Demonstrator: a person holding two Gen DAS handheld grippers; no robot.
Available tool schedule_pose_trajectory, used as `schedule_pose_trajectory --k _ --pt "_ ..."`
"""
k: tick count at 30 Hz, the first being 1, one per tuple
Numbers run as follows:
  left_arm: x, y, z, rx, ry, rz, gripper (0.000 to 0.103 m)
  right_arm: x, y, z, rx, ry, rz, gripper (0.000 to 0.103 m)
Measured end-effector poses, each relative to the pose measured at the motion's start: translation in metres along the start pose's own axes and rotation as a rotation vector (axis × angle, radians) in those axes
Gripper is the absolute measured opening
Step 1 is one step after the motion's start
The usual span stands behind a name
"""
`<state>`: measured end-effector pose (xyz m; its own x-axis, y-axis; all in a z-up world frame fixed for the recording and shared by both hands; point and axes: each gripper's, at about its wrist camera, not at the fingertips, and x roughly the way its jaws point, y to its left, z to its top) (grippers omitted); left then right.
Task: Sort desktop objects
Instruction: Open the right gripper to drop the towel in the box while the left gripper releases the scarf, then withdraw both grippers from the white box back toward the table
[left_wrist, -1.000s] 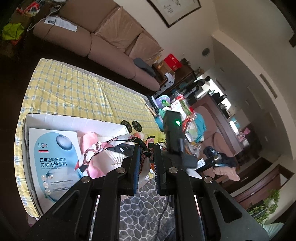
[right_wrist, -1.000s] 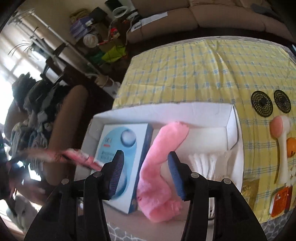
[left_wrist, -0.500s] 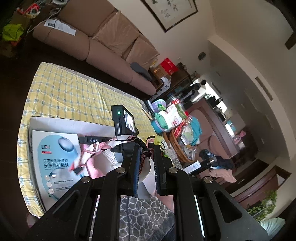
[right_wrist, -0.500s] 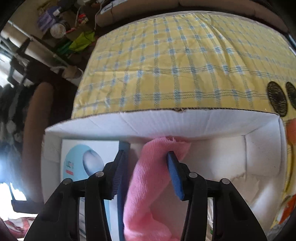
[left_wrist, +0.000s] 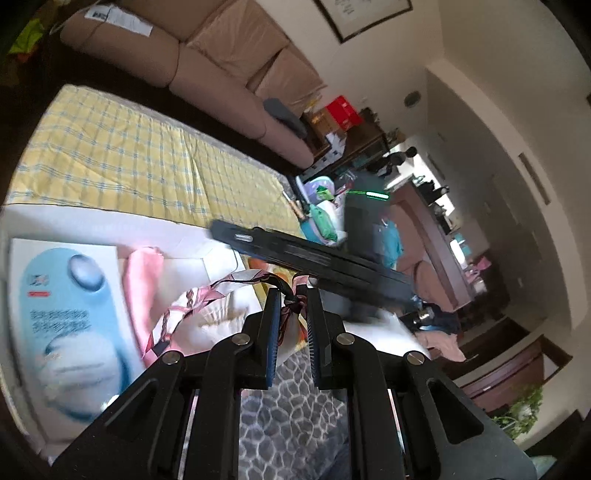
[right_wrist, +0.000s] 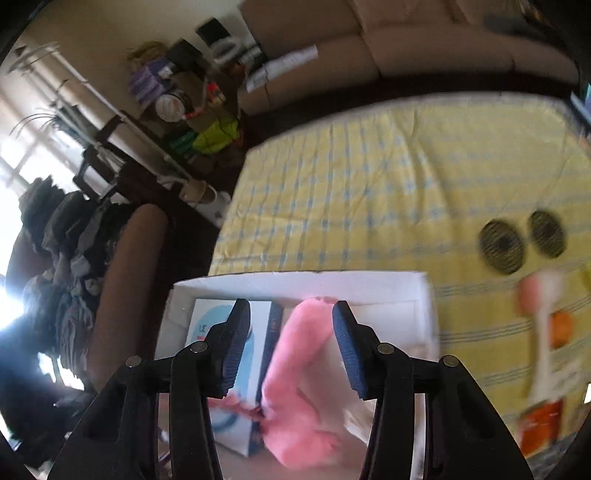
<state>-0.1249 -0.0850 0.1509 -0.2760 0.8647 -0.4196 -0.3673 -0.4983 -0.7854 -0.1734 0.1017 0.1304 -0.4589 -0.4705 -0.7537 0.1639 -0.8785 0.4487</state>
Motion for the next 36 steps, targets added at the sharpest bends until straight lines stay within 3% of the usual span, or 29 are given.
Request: schedule_pose_trajectory --k 2,6,10,12,14,16,23,27,36 --pt "0.022 0.006 0.005 -0.027 0.009 0.016 0.011 -0.023 -0.002 -0.003 -0.024 -0.019 -0.015 0.051" --pt "0.066 0.027 0.008 -0.084 0.032 0.116 0.011 -0.054 -0.009 -0.019 -0.059 -0.056 -0.048 0.053" --pt "0.105 0.049 -0.004 -0.135 0.118 0.174 0.015 -0.061 -0.019 -0.031 -0.074 -0.054 -0.057 0.053" --pt "0.110 0.049 -0.013 -0.143 0.162 0.208 0.029 -0.063 -0.022 -0.038 -0.097 -0.047 -0.072 0.053" --pt "0.102 0.042 -0.022 -0.131 0.171 0.238 0.059 -0.064 -0.022 -0.045 -0.117 -0.044 -0.081 0.053" --pt "0.086 0.034 -0.029 -0.108 0.152 0.267 0.065 -0.065 -0.023 -0.052 -0.130 -0.043 -0.080 0.053" --pt "0.037 0.009 -0.032 -0.064 0.052 0.273 0.067 -0.062 -0.021 -0.066 -0.130 -0.042 -0.032 0.053" --pt "0.014 0.001 -0.032 -0.067 -0.012 0.238 0.067 -0.036 -0.005 -0.072 -0.174 0.005 -0.028 0.052" --pt "-0.020 0.016 -0.041 -0.082 -0.070 0.188 0.068 0.044 0.014 -0.083 -0.319 0.125 -0.231 0.039"
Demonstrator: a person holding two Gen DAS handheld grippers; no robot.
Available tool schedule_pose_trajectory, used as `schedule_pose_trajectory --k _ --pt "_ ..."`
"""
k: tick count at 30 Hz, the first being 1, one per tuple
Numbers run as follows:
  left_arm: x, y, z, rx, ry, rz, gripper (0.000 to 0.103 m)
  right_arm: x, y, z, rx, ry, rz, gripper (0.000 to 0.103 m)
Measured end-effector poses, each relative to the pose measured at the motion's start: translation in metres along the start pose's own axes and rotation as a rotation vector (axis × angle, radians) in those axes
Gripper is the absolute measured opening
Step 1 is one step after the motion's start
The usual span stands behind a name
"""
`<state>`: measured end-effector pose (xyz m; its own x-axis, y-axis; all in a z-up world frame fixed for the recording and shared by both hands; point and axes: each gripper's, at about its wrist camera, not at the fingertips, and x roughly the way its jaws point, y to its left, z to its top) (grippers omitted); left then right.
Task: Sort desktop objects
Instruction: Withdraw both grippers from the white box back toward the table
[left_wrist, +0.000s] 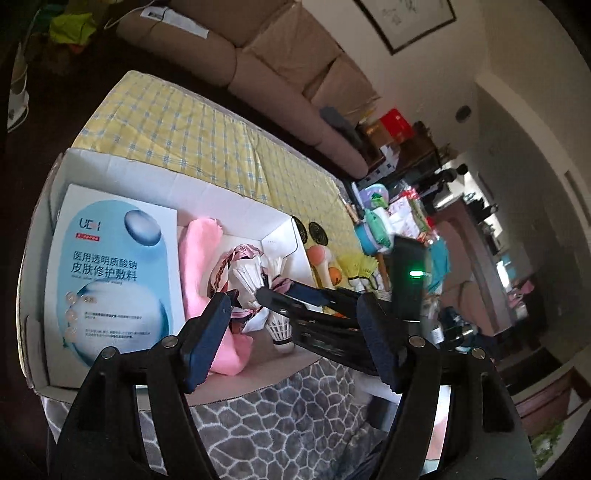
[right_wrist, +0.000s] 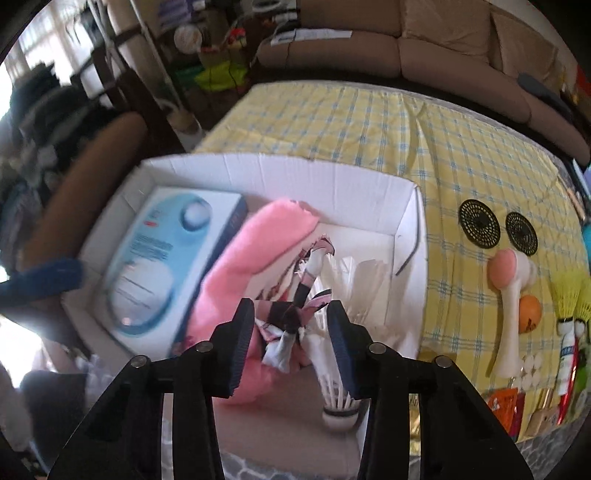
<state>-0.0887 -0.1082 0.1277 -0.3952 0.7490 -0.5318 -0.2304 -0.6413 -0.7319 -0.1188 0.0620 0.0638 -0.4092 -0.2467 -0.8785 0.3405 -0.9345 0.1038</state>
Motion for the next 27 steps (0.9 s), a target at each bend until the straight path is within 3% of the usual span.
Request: schedule_pose_trajectory --k 3,5,6,14,18,21,25,27 --pt "-0.009 0.007 0.002 -0.010 -0.013 -0.018 0.069 0.014 0.006 0.002 -0.052 0.026 -0.092 0.029" --pt "-0.013 0.011 0.004 -0.014 -0.022 -0.027 0.070 0.018 0.011 0.002 -0.086 0.036 -0.102 0.015" --pt "-0.016 0.013 0.004 -0.016 -0.026 -0.033 0.070 0.018 0.013 0.003 -0.103 0.038 -0.115 0.014" --pt "-0.021 0.025 0.005 -0.034 -0.038 -0.056 0.070 0.005 0.041 0.004 -0.170 0.036 -0.016 0.013" --pt "-0.019 0.026 0.002 -0.040 -0.030 -0.056 0.070 0.033 0.053 0.000 -0.193 0.134 -0.009 0.013" --pt "-0.015 0.027 0.000 -0.045 -0.014 -0.051 0.071 0.058 0.043 -0.006 -0.155 0.202 -0.058 0.013" --pt "-0.011 0.021 -0.002 -0.022 0.005 -0.036 0.076 0.040 0.028 -0.006 -0.072 0.147 -0.001 0.016" --pt "-0.008 0.017 -0.002 -0.013 0.009 -0.028 0.079 0.015 0.023 -0.006 -0.056 0.093 0.035 0.024"
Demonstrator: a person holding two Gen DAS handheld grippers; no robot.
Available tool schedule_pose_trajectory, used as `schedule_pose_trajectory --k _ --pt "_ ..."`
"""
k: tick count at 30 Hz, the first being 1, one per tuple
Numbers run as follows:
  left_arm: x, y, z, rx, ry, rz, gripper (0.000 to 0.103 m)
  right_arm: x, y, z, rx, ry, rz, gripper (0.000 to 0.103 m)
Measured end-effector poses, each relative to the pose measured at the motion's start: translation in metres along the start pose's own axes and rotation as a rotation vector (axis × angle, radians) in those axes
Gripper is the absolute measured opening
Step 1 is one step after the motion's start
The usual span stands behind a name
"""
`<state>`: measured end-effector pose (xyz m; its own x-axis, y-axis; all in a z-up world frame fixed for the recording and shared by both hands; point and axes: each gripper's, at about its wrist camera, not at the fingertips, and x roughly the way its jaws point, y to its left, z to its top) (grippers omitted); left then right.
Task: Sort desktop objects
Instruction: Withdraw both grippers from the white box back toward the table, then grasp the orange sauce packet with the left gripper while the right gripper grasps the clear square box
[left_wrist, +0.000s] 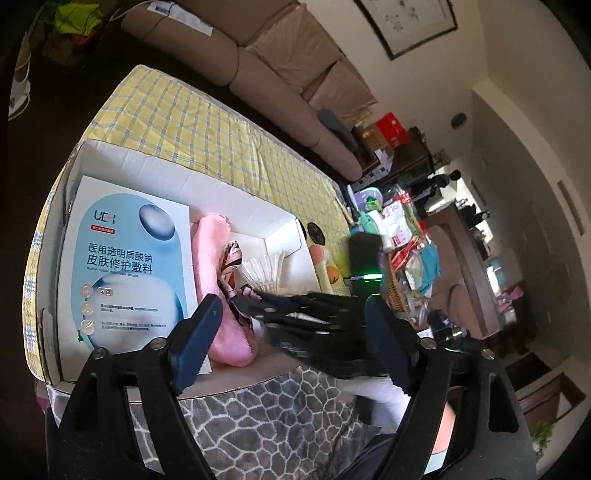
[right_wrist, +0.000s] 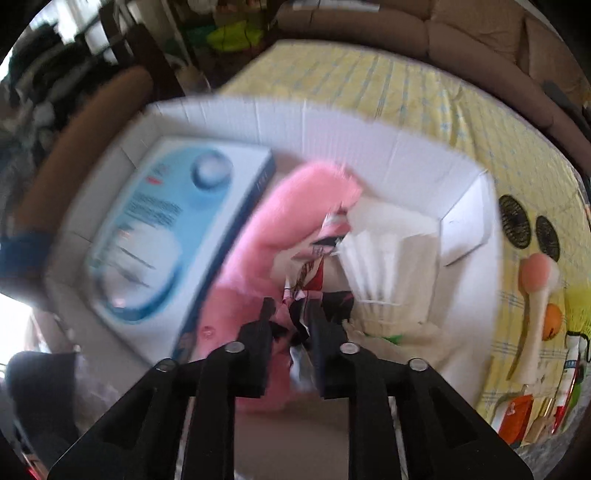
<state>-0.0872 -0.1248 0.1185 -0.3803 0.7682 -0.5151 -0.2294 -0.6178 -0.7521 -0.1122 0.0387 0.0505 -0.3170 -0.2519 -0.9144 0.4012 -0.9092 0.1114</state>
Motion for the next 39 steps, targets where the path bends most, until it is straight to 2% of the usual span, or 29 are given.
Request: schedule_pose_trajectory --k 2,7,11,13,20,28,31,34,37,39 --pt "0.003 -0.005 -0.002 0.006 0.003 0.005 0.084 -0.024 -0.003 -0.002 0.010 -0.053 0.029 0.042" --pt "0.016 -0.018 -0.008 0.060 0.030 0.070 0.102 -0.088 -0.018 -0.018 0.026 -0.173 0.055 0.056" --pt "0.029 -0.036 -0.019 0.145 0.055 0.141 0.103 -0.128 -0.052 -0.040 0.075 -0.244 0.038 0.066" --pt "0.036 -0.048 -0.025 0.189 0.063 0.153 0.103 -0.148 -0.076 -0.060 0.120 -0.283 0.004 0.068" --pt "0.080 -0.114 -0.058 0.414 0.100 0.173 0.103 -0.177 -0.164 -0.124 0.315 -0.349 -0.061 0.069" --pt "0.175 -0.172 -0.106 0.578 0.184 0.164 0.103 -0.172 -0.231 -0.185 0.509 -0.401 -0.069 0.069" --pt "0.213 -0.184 -0.122 0.635 0.203 0.211 0.103 -0.166 -0.251 -0.198 0.566 -0.421 -0.074 0.069" --pt "0.248 -0.190 -0.131 0.647 0.206 0.274 0.103 -0.163 -0.269 -0.208 0.609 -0.445 -0.124 0.068" --pt "0.271 -0.192 -0.133 0.638 0.197 0.295 0.103 -0.158 -0.285 -0.216 0.619 -0.426 -0.152 0.057" --pt "0.280 -0.192 -0.134 0.657 0.185 0.315 0.103 -0.156 -0.293 -0.221 0.615 -0.416 -0.180 0.052"
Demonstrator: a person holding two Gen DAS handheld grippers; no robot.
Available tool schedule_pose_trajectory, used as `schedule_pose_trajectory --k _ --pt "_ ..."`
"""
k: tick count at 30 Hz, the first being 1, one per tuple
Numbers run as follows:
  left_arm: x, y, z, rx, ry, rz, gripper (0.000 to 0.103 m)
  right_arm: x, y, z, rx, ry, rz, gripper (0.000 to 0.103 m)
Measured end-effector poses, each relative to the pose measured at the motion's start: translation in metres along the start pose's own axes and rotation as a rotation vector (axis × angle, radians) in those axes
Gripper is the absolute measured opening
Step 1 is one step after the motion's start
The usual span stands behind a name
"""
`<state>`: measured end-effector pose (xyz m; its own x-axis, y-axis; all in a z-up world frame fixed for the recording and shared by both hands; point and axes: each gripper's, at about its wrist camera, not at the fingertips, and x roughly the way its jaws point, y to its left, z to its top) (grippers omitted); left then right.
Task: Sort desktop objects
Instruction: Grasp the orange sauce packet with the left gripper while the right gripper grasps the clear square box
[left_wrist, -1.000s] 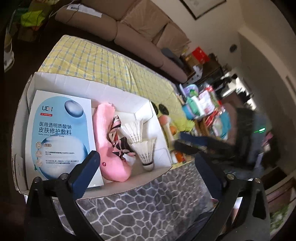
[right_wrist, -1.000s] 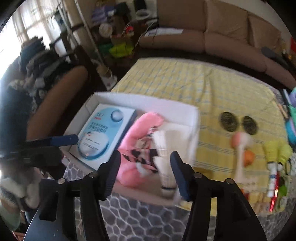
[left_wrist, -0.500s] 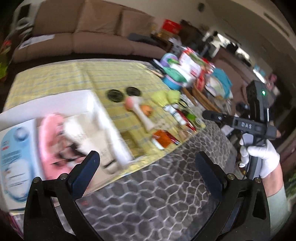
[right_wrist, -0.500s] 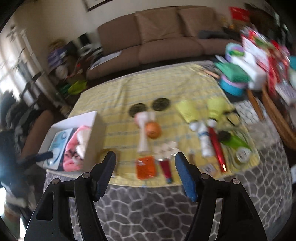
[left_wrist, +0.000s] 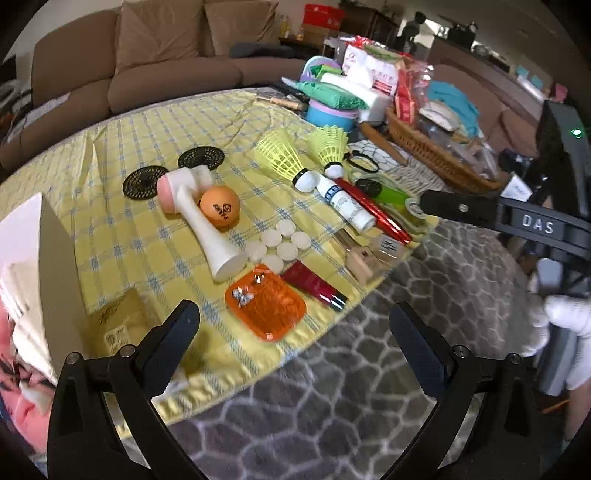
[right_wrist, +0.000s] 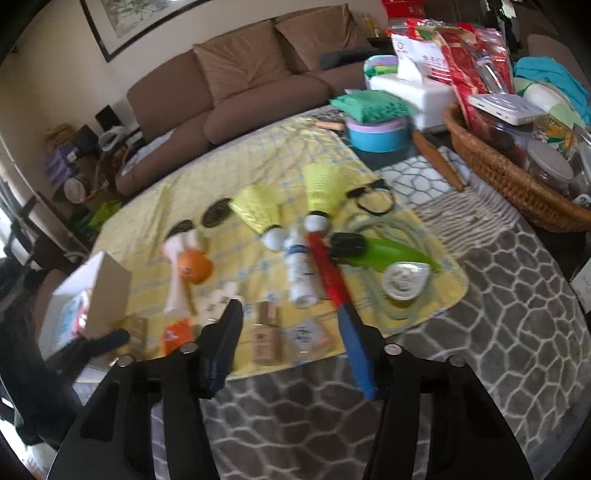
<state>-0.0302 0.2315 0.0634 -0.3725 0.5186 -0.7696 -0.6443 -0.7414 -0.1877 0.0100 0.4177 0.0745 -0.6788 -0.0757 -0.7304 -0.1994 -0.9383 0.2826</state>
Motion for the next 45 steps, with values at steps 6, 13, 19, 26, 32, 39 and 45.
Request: schedule_pose_trajectory --k 6,13,19,26,32,39,45 --pt "0.024 0.000 -0.001 -0.007 0.017 0.006 0.103 0.003 -0.013 -0.006 -0.016 -0.008 0.029 0.049" --pt "0.042 0.007 -0.003 -0.051 0.016 0.008 0.102 0.027 0.009 -0.009 -0.056 0.051 0.100 0.042" --pt "0.050 0.013 -0.008 -0.091 0.026 0.039 0.088 0.048 0.036 -0.014 -0.157 0.109 0.048 0.040" --pt "0.047 0.020 -0.011 -0.117 0.008 0.045 0.081 0.058 0.049 -0.024 -0.226 0.140 0.001 0.038" --pt "0.050 0.018 -0.009 -0.094 0.018 0.074 0.081 0.038 0.037 -0.012 -0.168 0.069 0.009 0.038" --pt "0.054 0.017 -0.008 -0.072 0.033 0.093 0.082 0.012 -0.027 -0.006 0.008 0.019 -0.017 0.038" --pt "0.058 0.013 -0.006 -0.054 0.041 0.097 0.086 0.016 -0.014 -0.014 -0.120 0.040 0.012 0.038"
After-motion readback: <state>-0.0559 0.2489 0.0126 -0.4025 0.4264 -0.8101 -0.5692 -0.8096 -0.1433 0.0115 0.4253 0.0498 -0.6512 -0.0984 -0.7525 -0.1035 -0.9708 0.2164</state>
